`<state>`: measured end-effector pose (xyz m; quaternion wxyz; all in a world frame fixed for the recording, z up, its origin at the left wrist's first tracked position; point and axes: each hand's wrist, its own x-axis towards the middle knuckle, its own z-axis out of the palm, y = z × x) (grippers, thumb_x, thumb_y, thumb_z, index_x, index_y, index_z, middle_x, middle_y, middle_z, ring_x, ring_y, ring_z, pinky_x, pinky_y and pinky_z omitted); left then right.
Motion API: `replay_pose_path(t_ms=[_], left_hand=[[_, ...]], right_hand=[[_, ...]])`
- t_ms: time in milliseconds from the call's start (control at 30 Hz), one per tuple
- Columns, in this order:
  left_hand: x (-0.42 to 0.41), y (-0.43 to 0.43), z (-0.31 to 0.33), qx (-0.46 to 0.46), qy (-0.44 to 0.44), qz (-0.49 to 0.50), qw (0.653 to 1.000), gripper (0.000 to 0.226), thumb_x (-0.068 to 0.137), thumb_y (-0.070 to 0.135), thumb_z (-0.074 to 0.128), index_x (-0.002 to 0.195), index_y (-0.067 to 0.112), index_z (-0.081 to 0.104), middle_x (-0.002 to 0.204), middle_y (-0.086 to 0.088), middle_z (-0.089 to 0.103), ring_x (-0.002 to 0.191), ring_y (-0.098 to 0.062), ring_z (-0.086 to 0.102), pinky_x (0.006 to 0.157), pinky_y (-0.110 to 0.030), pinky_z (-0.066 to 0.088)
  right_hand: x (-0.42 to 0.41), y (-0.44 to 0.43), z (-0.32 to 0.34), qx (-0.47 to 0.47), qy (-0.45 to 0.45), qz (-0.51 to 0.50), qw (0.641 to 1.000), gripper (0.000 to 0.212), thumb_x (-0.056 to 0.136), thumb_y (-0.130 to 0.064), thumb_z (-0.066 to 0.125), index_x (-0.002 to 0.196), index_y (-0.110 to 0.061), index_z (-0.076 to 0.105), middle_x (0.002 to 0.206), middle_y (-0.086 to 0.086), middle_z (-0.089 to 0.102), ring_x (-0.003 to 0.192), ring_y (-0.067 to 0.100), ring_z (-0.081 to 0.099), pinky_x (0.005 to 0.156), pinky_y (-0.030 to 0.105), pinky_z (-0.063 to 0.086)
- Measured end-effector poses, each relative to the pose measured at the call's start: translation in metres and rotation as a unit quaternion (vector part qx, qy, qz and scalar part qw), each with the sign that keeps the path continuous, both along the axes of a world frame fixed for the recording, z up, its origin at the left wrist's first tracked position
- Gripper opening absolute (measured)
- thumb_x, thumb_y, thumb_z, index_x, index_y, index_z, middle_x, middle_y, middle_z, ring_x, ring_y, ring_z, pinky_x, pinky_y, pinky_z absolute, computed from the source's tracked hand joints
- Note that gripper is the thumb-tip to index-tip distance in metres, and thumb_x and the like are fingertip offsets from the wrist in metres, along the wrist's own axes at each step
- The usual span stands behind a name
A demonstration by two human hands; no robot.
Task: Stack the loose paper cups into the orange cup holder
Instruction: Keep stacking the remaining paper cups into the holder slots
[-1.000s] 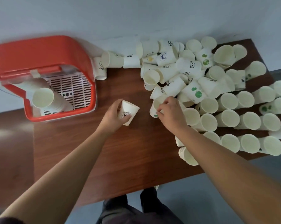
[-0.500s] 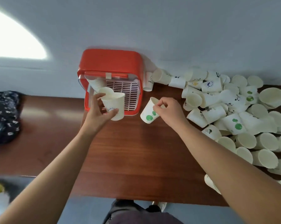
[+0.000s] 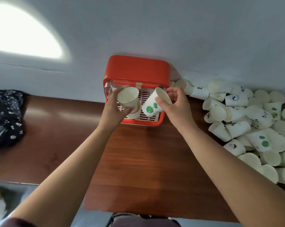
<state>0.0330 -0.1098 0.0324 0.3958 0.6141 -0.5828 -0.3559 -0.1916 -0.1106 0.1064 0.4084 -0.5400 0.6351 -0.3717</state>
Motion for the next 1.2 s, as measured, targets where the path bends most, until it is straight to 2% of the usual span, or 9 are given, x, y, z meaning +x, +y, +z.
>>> replay_pose_path(t_ms=[133, 300, 433, 500, 600, 733, 867, 1033, 1200], left_hand=[[0.010, -0.006, -0.023, 0.002, -0.085, -0.063, 0.994, 0.082, 0.082, 0.035, 0.080, 0.150, 0.033, 0.033, 0.154, 0.021, 0.035, 0.144, -0.016, 0.035, 0.108, -0.047, 0.044], [0.024, -0.012, -0.029, 0.065, -0.070, -0.146, 0.985, 0.087, 0.083, 0.043, 0.076, 0.154, 0.038, 0.025, 0.157, 0.010, 0.034, 0.143, -0.008, 0.031, 0.114, -0.037, 0.033], [0.029, -0.011, -0.035, 0.098, -0.082, -0.165, 0.978, 0.088, 0.084, 0.036, 0.076, 0.155, 0.040, 0.023, 0.157, 0.011, 0.035, 0.142, -0.006, 0.033, 0.113, -0.033, 0.032], [0.029, -0.010, -0.039, 0.100, -0.051, -0.159, 0.981, 0.088, 0.086, 0.027, 0.074, 0.155, 0.040, 0.023, 0.155, 0.013, 0.039, 0.140, -0.004, 0.037, 0.113, -0.031, 0.035], [0.025, -0.004, -0.042, 0.116, -0.005, -0.118, 0.986, 0.074, 0.090, 0.012, 0.067, 0.152, 0.033, 0.033, 0.140, 0.016, 0.052, 0.122, 0.003, 0.053, 0.100, -0.031, 0.051], [0.019, 0.003, -0.043, 0.142, 0.015, -0.089, 0.986, 0.061, 0.092, 0.010, 0.063, 0.145, 0.032, 0.043, 0.127, 0.019, 0.060, 0.113, 0.005, 0.057, 0.096, -0.025, 0.052], [0.017, 0.002, -0.044, 0.149, 0.018, -0.073, 0.986, 0.055, 0.092, 0.018, 0.065, 0.141, 0.034, 0.048, 0.125, 0.020, 0.062, 0.113, 0.002, 0.059, 0.098, -0.028, 0.051], [0.018, 0.001, -0.053, 0.164, 0.007, -0.070, 0.984, 0.052, 0.091, 0.019, 0.066, 0.140, 0.031, 0.051, 0.125, 0.016, 0.064, 0.115, -0.002, 0.061, 0.102, -0.038, 0.051], [0.018, 0.001, -0.058, 0.170, 0.011, -0.057, 0.984, 0.049, 0.090, 0.019, 0.068, 0.136, 0.031, 0.053, 0.120, 0.016, 0.066, 0.111, -0.005, 0.064, 0.101, -0.041, 0.052]], right_hand=[[0.016, -0.002, -0.004, -0.037, 0.017, -0.029, 0.999, 0.049, 0.081, -0.040, 0.076, 0.120, -0.027, 0.050, 0.117, -0.006, 0.055, 0.108, 0.003, 0.053, 0.087, 0.015, 0.046], [0.040, -0.003, -0.008, -0.107, 0.035, -0.018, 0.993, 0.057, 0.080, -0.043, 0.075, 0.124, -0.022, 0.046, 0.121, 0.000, 0.053, 0.113, 0.011, 0.054, 0.093, 0.026, 0.050], [0.053, -0.006, -0.021, -0.142, 0.117, 0.052, 0.982, 0.056, 0.079, -0.037, 0.078, 0.122, -0.018, 0.047, 0.118, 0.000, 0.049, 0.112, 0.015, 0.051, 0.094, 0.033, 0.049], [0.056, -0.008, -0.031, -0.160, 0.165, 0.090, 0.969, 0.058, 0.078, -0.034, 0.079, 0.123, -0.014, 0.050, 0.120, 0.000, 0.048, 0.115, 0.015, 0.047, 0.099, 0.029, 0.045], [0.060, -0.011, -0.042, -0.174, 0.205, 0.141, 0.953, 0.058, 0.080, -0.034, 0.078, 0.126, -0.011, 0.052, 0.124, 0.002, 0.050, 0.118, 0.013, 0.045, 0.098, 0.011, 0.034], [0.066, -0.015, -0.050, -0.195, 0.182, 0.126, 0.956, 0.056, 0.082, -0.032, 0.077, 0.128, -0.009, 0.053, 0.125, 0.004, 0.054, 0.120, 0.015, 0.049, 0.101, 0.020, 0.041], [0.066, -0.021, -0.051, -0.170, 0.151, 0.115, 0.967, 0.064, 0.083, -0.034, 0.076, 0.136, -0.015, 0.046, 0.133, -0.001, 0.052, 0.124, 0.009, 0.046, 0.102, 0.015, 0.038], [0.062, -0.025, -0.077, -0.088, 0.203, 0.203, 0.954, 0.072, 0.080, -0.031, 0.079, 0.140, -0.016, 0.044, 0.137, 0.001, 0.051, 0.127, 0.018, 0.048, 0.106, 0.033, 0.042], [0.055, -0.032, -0.084, -0.017, 0.109, 0.237, 0.965, 0.076, 0.081, -0.030, 0.079, 0.145, -0.026, 0.039, 0.144, -0.007, 0.049, 0.131, 0.010, 0.045, 0.105, 0.022, 0.036]])
